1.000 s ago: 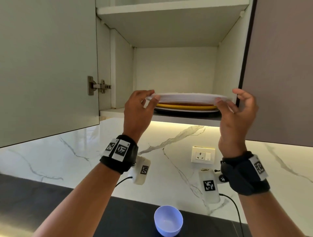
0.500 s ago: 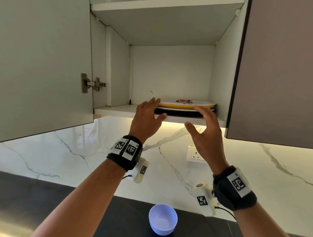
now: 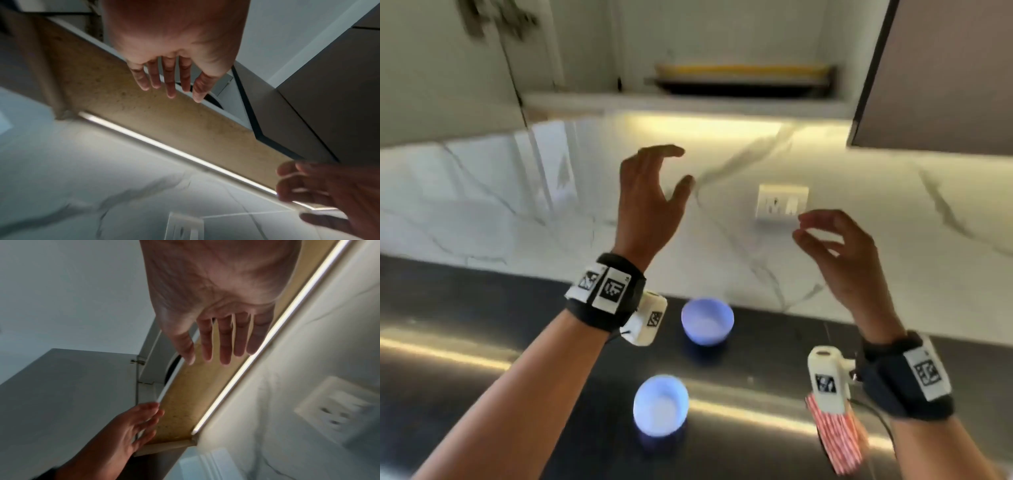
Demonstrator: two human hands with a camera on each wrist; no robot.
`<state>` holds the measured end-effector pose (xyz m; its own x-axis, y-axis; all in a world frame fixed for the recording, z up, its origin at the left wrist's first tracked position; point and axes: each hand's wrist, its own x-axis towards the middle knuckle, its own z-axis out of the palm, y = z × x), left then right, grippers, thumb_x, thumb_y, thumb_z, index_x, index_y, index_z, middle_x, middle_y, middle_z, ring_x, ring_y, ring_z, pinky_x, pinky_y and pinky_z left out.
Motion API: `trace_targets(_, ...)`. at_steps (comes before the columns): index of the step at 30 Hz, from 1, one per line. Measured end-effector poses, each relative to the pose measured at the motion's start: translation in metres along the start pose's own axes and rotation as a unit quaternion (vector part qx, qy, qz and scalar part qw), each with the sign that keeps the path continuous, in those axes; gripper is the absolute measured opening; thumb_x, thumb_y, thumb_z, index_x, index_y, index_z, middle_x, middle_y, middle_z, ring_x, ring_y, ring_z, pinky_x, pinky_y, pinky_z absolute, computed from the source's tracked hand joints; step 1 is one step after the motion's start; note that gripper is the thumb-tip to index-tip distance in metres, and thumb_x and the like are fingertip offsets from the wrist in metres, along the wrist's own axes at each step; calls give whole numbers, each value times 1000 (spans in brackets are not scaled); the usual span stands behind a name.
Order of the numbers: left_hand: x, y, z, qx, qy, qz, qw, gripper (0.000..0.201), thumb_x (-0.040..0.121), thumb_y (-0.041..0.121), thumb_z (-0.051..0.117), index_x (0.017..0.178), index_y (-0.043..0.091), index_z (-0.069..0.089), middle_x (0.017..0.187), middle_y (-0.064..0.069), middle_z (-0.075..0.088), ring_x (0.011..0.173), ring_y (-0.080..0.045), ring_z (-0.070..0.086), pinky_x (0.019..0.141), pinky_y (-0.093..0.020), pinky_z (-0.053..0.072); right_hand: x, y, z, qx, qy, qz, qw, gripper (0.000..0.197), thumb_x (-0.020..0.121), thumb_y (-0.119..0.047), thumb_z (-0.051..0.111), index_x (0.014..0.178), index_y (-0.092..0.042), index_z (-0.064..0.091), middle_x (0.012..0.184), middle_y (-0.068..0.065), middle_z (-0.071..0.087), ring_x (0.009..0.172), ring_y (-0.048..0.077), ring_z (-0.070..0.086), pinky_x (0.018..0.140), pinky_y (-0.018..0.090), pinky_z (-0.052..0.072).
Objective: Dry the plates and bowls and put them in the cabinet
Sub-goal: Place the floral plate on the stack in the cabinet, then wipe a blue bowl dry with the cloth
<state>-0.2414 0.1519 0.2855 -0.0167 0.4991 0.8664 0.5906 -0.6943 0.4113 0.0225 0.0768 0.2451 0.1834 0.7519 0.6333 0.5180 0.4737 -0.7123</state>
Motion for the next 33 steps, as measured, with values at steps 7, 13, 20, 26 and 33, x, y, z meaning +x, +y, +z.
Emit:
trace_targets(7, -157, -74, 19, -5, -167, -282, 945, 21, 87, 27, 71, 107, 25, 67, 115, 2, 69, 114, -23, 61, 103, -43, 47, -95, 130, -24, -102, -177, 240, 949, 14, 90, -39, 71, 103, -36, 68, 109, -5, 71, 110, 12, 65, 101, 34, 48)
trace_targets(13, -271, -102, 29, 26, -267, -474, 839, 30, 91, 31, 71, 119, 28, 64, 123, 1, 63, 122, -27, 56, 107, -50, 46, -173, 225, -27, -211, -289, 374, 856, 59, 83, -60, 67, 134, -30, 58, 148, 6, 50, 133, 25, 50, 113, 43, 38)
trace_targets(20, -326, -112, 31, 143, -299, -604, 724, 67, 93, 36, 66, 151, 16, 39, 150, -13, 41, 131, -39, 49, 109, -51, 42, -212, 261, -17, -248, -282, 359, 855, 103, 79, -37, 84, 158, -21, 22, 167, -2, -4, 153, 32, 14, 124, 48, 19)
trace_targets(26, -344, -117, 39, 86, -256, -672, 689, 56, 95, 26, 65, 146, 15, 44, 132, -11, 55, 111, -32, 61, 78, -40, 59, -221, 272, -9, -304, -278, 392, 822, 108, 85, -29, 79, 161, -26, 2, 167, 10, -15, 141, 49, 36, 113, 57, 35)
trace_targets(33, -328, -135, 55, 95, -246, -670, 694, 50, 93, 31, 65, 139, 21, 50, 130, -8, 55, 114, -31, 56, 96, -53, 55, -219, 272, -7, -319, -231, 374, 839, 90, 81, -20, 81, 154, -23, 30, 146, 18, 32, 130, 41, 43, 109, 54, 39)
